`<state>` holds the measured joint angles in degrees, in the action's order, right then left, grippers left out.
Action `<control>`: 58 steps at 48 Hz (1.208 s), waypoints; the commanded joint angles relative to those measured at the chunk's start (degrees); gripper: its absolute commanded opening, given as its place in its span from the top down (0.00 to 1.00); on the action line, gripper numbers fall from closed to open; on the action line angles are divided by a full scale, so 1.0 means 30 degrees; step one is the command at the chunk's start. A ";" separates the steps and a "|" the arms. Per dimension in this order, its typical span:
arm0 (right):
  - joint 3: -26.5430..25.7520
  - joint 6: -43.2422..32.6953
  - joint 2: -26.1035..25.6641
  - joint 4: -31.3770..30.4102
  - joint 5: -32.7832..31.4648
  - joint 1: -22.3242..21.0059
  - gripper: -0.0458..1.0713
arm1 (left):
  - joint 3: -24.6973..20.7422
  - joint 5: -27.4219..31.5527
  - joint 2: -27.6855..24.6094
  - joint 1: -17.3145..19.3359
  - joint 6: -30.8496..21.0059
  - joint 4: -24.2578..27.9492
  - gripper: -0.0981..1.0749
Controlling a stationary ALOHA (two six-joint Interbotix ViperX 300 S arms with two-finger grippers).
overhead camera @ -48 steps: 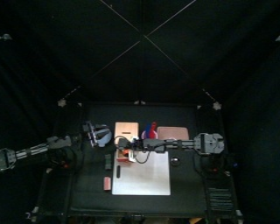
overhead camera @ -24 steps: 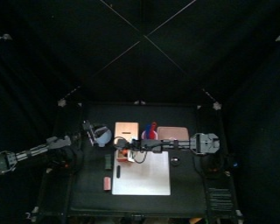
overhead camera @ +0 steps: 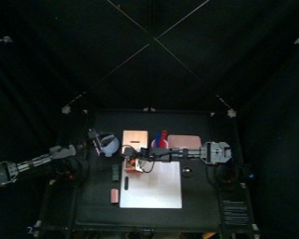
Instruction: Grab carrot
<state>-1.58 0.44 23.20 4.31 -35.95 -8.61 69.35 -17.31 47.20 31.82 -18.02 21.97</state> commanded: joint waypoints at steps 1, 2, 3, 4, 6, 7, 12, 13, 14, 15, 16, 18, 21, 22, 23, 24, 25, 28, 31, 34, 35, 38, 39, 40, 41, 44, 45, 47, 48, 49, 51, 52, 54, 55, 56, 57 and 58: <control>-0.0469 0.0029 -0.0381 -0.0322 -0.0088 -0.0146 0.22 | -0.0176 -0.0059 -0.0029 0.0059 0.0000 -0.0029 0.32; -0.0469 0.0000 -0.0352 -0.0469 -0.0117 -0.0146 0.22 | -0.0176 -0.0059 -0.0029 0.0059 -0.0029 -0.0029 0.32; -0.0498 -0.0029 -0.0322 -0.0527 -0.0146 -0.0146 0.22 | -0.0176 -0.0059 -0.0029 0.0059 0.0000 -0.0029 0.32; -0.0498 -0.0059 -0.0293 -0.0586 -0.0176 -0.0146 0.22 | -0.0176 -0.0059 -0.0029 0.0059 0.0000 -0.0029 0.32; -0.0527 -0.0117 -0.0234 -0.0703 -0.0234 -0.0146 0.22 | -0.0176 -0.0059 -0.0029 0.0059 0.0000 -0.0029 0.32; -0.0557 -0.0117 -0.0176 -0.0762 -0.0264 -0.0146 0.22 | -0.0176 -0.0059 -0.0029 0.0059 -0.0029 -0.0029 0.32; -0.0674 -0.0176 0.0000 -0.0908 -0.0410 -0.0146 0.22 | -0.0176 -0.0059 -0.0029 0.0059 0.0000 -0.0029 0.32; -0.0703 -0.0176 0.0029 -0.0937 -0.0439 -0.0146 0.22 | -0.0176 -0.0088 -0.0059 0.0059 0.0000 -0.0029 0.32; -0.0732 -0.0176 0.0059 -0.0937 -0.0469 -0.0146 0.22 | -0.0176 -0.0059 -0.0029 0.0059 0.0000 -0.0029 0.32; -0.0762 -0.0146 0.0088 -0.0937 -0.0527 -0.0146 0.22 | -0.0176 -0.0059 -0.0029 0.0059 0.0000 -0.0029 0.32; -0.0762 -0.0146 0.0088 -0.0937 -0.0557 -0.0117 0.22 | -0.0176 -0.0059 -0.0029 0.0059 0.0000 -0.0029 0.32; -0.0820 -0.0146 0.0146 -0.0937 -0.0645 -0.0117 0.22 | -0.0176 -0.0059 -0.0029 0.0059 0.0000 -0.0029 0.32; -0.0850 -0.0117 0.0146 -0.0937 -0.0732 -0.0117 0.22 | -0.0176 0.0000 -0.0029 0.0059 0.0000 -0.0029 0.32; -0.0850 -0.0117 0.0146 -0.0937 -0.0732 -0.0117 0.21 | -0.0176 0.0000 -0.0029 0.0059 0.0000 -0.0029 0.32; -0.0850 -0.0088 0.0146 -0.0937 -0.0762 -0.0117 0.22 | -0.0176 0.0029 -0.0029 0.0059 -0.0029 -0.0029 0.32; -0.0850 -0.0059 0.0176 -0.0937 -0.0762 -0.0088 0.22 | -0.0176 0.0059 -0.0029 0.0059 -0.0029 -0.0059 0.32; -0.0850 -0.0059 0.0176 -0.0937 -0.0762 -0.0088 0.21 | -0.0176 0.0059 -0.0029 0.0059 0.0000 -0.0059 0.32; -0.0820 -0.0029 0.0176 -0.0937 -0.0850 -0.0088 0.22 | -0.0176 0.0088 -0.0029 0.0059 -0.0029 -0.0059 0.32; -0.0850 -0.0029 0.0293 -0.0937 -0.0996 -0.0088 0.21 | -0.0176 0.0117 -0.0029 0.0059 -0.0029 -0.0029 0.32; -0.0850 0.0029 0.0322 -0.0937 -0.1113 -0.0088 0.21 | -0.0176 0.0117 -0.0029 0.0059 -0.0029 -0.0059 0.32; -0.0850 0.0029 0.0352 -0.0967 -0.1143 -0.0059 0.21 | -0.0176 0.0088 -0.0029 0.0059 -0.0029 -0.0029 0.32; -0.0850 0.0059 0.0410 -0.0996 -0.1143 -0.0088 0.21 | -0.0176 0.0117 -0.0029 0.0059 -0.0029 -0.0059 0.32; -0.0850 0.0059 0.0410 -0.0996 -0.1172 -0.0059 0.21 | -0.0176 0.0117 -0.0029 0.0059 -0.0029 -0.0059 0.32; -0.0850 0.0029 0.0410 -0.1025 -0.1172 -0.0059 0.21 | -0.0205 0.0088 -0.0029 0.0059 -0.0029 -0.0029 0.32; -0.0879 0.0029 0.0410 -0.1025 -0.1172 -0.0059 0.21 | -0.0205 0.0088 -0.0029 0.0059 -0.0029 -0.0029 0.32; -0.0879 0.0029 0.0410 -0.1084 -0.1172 -0.0059 0.21 | -0.0205 0.0117 -0.0029 0.0059 -0.0029 -0.0059 0.32; -0.0879 0.0029 0.0439 -0.1113 -0.1172 -0.0059 0.21 | -0.0205 0.0088 -0.0029 0.0059 -0.0029 -0.0059 0.32; -0.0879 0.0059 0.0410 -0.1143 -0.1172 -0.0059 0.21 | -0.0205 0.0088 -0.0029 0.0059 -0.0029 -0.0029 0.32; -0.0879 0.0059 0.0439 -0.1172 -0.1172 -0.0088 0.21 | -0.0205 0.0117 -0.0029 0.0059 -0.0029 -0.0059 0.32; -0.0879 0.0029 0.0439 -0.1201 -0.1172 -0.0059 0.21 | -0.0205 0.0088 -0.0029 0.0059 -0.0029 -0.0059 0.32; -0.0879 0.0029 0.0469 -0.1260 -0.1201 -0.0059 0.21 | -0.0205 0.0117 -0.0029 0.0059 -0.0029 -0.0059 0.32; -0.0879 0.0029 0.0498 -0.1260 -0.1201 -0.0059 0.21 | -0.0205 0.0117 -0.0029 0.0059 -0.0029 -0.0059 0.32; -0.0879 0.0059 0.0527 -0.1318 -0.1260 -0.0059 0.21 | -0.0205 0.0117 -0.0029 0.0059 -0.0029 -0.0059 0.32; -0.0908 0.0059 0.0557 -0.1377 -0.1318 -0.0059 0.21 | -0.0205 0.0117 -0.0029 0.0059 -0.0029 -0.0059 0.32; -0.0908 0.0059 0.0586 -0.1377 -0.1348 -0.0059 0.21 | -0.0205 0.0117 -0.0029 0.0059 -0.0029 -0.0059 0.32; -0.0908 0.0059 0.0586 -0.1436 -0.1377 -0.0059 0.21 | -0.0205 0.0117 -0.0029 0.0059 -0.0029 -0.0059 0.32; -0.0908 0.0059 0.0615 -0.1465 -0.1406 -0.0059 0.21 | -0.0205 0.0117 -0.0029 0.0059 -0.0029 -0.0059 0.32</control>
<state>-3.43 0.70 26.02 0.35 -39.73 -8.44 69.52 -16.79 47.20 31.82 -18.02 21.88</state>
